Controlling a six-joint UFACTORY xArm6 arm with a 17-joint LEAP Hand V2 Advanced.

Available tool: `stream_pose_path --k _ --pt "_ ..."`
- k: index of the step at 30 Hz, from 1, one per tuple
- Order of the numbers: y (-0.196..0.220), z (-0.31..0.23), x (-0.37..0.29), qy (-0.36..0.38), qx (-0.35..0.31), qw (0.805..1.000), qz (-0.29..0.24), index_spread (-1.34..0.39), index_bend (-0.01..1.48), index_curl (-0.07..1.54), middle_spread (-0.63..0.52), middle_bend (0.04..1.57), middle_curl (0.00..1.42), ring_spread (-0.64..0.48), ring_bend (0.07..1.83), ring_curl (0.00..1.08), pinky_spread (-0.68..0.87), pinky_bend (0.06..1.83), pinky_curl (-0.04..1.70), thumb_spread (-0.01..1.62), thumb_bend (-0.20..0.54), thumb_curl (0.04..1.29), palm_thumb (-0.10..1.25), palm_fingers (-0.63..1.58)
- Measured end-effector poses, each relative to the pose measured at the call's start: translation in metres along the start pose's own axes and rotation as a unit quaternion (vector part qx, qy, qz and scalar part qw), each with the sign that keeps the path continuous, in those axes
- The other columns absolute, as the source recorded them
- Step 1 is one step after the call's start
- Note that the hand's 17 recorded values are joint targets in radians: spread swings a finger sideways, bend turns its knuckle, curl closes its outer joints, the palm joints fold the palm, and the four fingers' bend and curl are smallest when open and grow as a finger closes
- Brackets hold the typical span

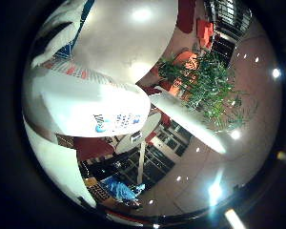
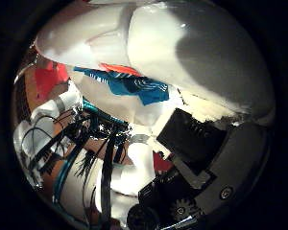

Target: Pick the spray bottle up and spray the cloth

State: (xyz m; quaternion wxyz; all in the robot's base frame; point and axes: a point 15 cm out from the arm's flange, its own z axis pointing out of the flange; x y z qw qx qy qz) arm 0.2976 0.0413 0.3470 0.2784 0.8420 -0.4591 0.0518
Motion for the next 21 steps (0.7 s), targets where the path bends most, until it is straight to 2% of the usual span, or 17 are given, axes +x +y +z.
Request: stream_pose_path --k 5,10,18,21 --pt "-0.003 -0.031 -0.013 -0.043 0.047 0.998 0.001 -0.24 1.08 0.92 -0.11 1.43 0.73 -0.22 1.35 0.83 -0.15 0.99 1.54 0.82 -0.017 0.84 1.03 1.11" --pt "-0.01 -0.085 -0.035 -0.116 0.117 0.986 -0.005 -0.24 1.08 0.92 -0.11 1.43 0.73 -0.22 1.34 0.83 -0.15 0.99 1.53 0.81 -0.016 0.84 1.04 1.11" --pt "-0.026 -0.166 -0.078 -0.248 0.196 0.949 -0.018 -0.24 1.08 0.92 -0.11 1.43 0.73 -0.22 1.35 0.83 -0.15 0.99 1.52 0.81 -0.016 0.85 1.05 1.11" --pt "-0.034 -0.189 -0.099 -0.303 0.218 0.927 -0.027 -0.24 1.08 0.92 -0.11 1.43 0.73 -0.22 1.35 0.83 -0.15 0.99 1.51 0.81 -0.016 0.85 1.05 1.11"
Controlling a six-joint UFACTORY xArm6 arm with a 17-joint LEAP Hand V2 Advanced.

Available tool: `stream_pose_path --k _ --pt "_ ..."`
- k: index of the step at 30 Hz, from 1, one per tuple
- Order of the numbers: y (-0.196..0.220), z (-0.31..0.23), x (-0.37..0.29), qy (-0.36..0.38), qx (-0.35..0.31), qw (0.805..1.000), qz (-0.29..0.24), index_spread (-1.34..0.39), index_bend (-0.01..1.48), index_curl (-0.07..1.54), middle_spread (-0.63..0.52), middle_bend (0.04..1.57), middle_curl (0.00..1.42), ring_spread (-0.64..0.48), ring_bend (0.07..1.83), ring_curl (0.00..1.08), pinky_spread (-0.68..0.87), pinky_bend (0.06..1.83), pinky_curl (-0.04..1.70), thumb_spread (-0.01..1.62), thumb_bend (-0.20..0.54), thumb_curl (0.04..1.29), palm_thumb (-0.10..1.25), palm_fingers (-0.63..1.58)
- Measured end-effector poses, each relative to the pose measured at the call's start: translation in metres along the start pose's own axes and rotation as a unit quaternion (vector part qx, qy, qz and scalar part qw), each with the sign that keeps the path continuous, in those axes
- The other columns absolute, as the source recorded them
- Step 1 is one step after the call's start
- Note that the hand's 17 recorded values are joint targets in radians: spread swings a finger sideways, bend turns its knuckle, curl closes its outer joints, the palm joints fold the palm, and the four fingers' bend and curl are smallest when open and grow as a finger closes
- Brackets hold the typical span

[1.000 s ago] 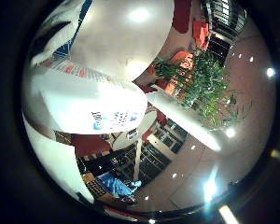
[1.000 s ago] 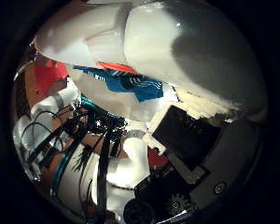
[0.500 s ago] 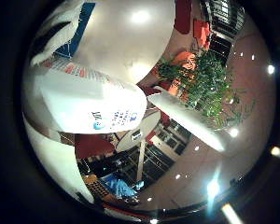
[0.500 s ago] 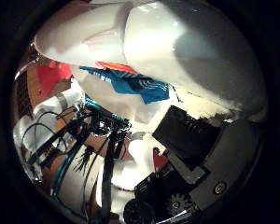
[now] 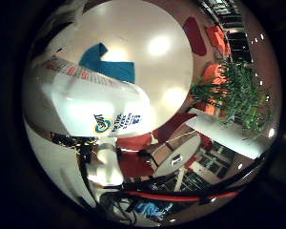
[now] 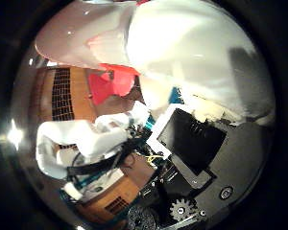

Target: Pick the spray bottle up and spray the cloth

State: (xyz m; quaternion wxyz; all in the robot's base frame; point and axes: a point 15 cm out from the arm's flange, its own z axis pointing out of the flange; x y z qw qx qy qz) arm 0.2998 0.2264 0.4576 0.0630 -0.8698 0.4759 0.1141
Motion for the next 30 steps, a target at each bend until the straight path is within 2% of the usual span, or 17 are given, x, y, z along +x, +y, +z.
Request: stream_pose_path --k 3,6,15,21,30 --pt "-0.024 -0.008 -0.028 -0.063 0.046 0.997 -0.003 -0.24 1.08 0.93 -0.11 1.43 0.73 -0.21 1.35 0.83 -0.15 0.99 1.51 0.8 -0.015 0.85 1.06 1.11" --pt "-0.049 -0.011 -0.038 -0.096 0.094 0.991 0.003 -0.24 1.08 0.93 -0.11 1.43 0.73 -0.21 1.35 0.83 -0.15 1.0 1.51 0.8 -0.016 0.85 1.06 1.11" --pt "-0.087 0.046 -0.051 -0.199 0.154 0.967 0.031 -0.24 1.08 0.93 -0.11 1.43 0.73 -0.21 1.35 0.82 -0.15 1.0 1.51 0.79 -0.016 0.86 1.07 1.11" --pt "-0.082 0.092 -0.058 -0.236 0.151 0.96 0.029 -0.24 1.08 0.93 -0.11 1.43 0.73 -0.21 1.35 0.82 -0.15 1.0 1.51 0.76 -0.016 0.87 1.08 1.11" --pt "-0.067 0.132 -0.077 -0.272 0.148 0.951 0.003 -0.24 1.08 0.93 -0.11 1.43 0.73 -0.21 1.36 0.82 -0.15 1.0 1.51 0.76 -0.016 0.87 1.08 1.11"
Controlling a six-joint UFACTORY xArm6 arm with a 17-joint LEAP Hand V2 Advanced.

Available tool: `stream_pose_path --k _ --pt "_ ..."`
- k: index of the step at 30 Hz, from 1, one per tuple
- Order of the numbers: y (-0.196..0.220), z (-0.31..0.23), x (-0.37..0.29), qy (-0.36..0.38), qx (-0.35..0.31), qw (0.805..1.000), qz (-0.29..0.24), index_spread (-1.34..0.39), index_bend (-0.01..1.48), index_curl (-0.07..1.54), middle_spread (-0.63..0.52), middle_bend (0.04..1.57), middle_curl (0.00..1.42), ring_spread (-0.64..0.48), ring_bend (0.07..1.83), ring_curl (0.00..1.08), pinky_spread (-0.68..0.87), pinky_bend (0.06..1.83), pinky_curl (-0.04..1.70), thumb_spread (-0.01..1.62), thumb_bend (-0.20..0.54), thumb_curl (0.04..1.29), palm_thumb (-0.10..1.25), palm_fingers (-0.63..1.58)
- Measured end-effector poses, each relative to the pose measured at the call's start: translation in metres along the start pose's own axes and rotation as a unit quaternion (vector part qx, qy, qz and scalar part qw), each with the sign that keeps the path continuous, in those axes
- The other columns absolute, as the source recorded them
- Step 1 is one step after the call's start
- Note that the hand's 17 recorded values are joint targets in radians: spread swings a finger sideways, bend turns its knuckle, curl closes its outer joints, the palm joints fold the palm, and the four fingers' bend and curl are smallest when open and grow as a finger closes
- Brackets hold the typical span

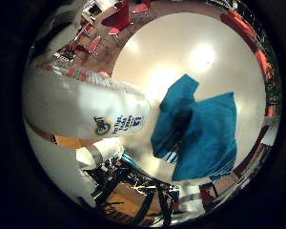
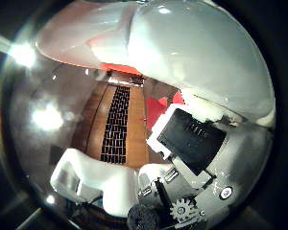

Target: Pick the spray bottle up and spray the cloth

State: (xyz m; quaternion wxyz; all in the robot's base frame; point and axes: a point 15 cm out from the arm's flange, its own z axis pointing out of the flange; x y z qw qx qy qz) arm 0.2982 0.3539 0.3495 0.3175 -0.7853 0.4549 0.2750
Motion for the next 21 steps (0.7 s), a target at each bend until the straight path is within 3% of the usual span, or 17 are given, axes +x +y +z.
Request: stream_pose_path --k 9,21 --pt "0.037 0.036 0.011 -0.045 -0.023 0.999 -0.013 -0.24 1.08 0.93 -0.1 1.43 0.73 -0.21 1.36 0.82 -0.15 1.01 1.51 0.75 -0.016 0.87 1.07 1.11" --pt "0.051 0.055 0.022 -0.055 -0.03 0.997 -0.038 -0.24 1.08 0.93 -0.1 1.43 0.73 -0.21 1.36 0.82 -0.15 1.01 1.51 0.75 -0.021 0.88 1.05 1.11"
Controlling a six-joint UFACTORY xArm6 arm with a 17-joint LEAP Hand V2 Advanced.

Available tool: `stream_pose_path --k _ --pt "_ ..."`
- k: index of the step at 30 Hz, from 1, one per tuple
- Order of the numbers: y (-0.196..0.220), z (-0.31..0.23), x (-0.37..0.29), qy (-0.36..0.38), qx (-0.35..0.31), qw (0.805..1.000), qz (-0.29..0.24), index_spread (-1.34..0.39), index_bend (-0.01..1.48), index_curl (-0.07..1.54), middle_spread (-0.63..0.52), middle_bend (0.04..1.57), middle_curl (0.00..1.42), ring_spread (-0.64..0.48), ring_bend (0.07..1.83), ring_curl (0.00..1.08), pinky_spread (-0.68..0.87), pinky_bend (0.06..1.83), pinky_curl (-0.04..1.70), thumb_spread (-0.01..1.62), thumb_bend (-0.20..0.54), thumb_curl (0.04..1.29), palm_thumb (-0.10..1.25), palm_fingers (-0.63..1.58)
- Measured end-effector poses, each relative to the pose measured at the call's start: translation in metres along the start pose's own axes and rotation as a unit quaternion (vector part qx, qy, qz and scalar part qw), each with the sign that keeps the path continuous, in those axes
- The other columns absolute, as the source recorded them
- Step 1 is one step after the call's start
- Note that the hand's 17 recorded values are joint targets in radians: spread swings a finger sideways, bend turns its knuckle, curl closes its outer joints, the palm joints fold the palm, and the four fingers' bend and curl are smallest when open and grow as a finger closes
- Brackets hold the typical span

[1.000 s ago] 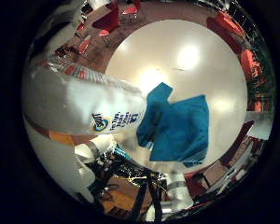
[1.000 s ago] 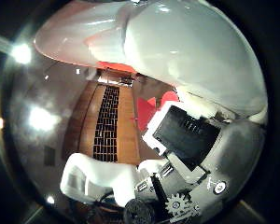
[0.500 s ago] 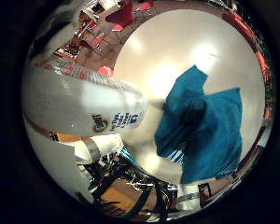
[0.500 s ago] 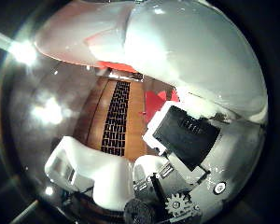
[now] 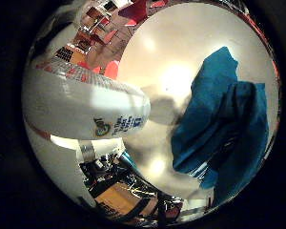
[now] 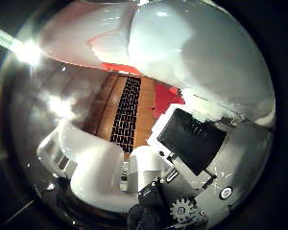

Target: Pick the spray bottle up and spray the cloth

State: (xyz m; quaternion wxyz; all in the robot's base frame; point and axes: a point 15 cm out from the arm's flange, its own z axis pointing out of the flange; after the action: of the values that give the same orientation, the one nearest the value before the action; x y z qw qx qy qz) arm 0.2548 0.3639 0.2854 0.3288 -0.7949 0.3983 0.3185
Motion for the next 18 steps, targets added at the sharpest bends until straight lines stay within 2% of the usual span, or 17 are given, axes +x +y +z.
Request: stream_pose_path --k 9,18 --pt "-0.001 0.005 0.013 0.007 0.0 1.0 0.012 -0.24 1.07 0.94 -0.1 1.43 0.73 -0.21 1.35 0.82 -0.15 1.0 1.51 0.77 -0.023 0.87 1.0 1.1" --pt "-0.003 0.008 0.024 0.009 -0.003 1.0 0.022 -0.24 1.05 0.93 -0.1 1.42 0.72 -0.23 1.33 0.82 -0.16 1.0 1.45 0.91 -0.015 0.81 0.99 1.11"
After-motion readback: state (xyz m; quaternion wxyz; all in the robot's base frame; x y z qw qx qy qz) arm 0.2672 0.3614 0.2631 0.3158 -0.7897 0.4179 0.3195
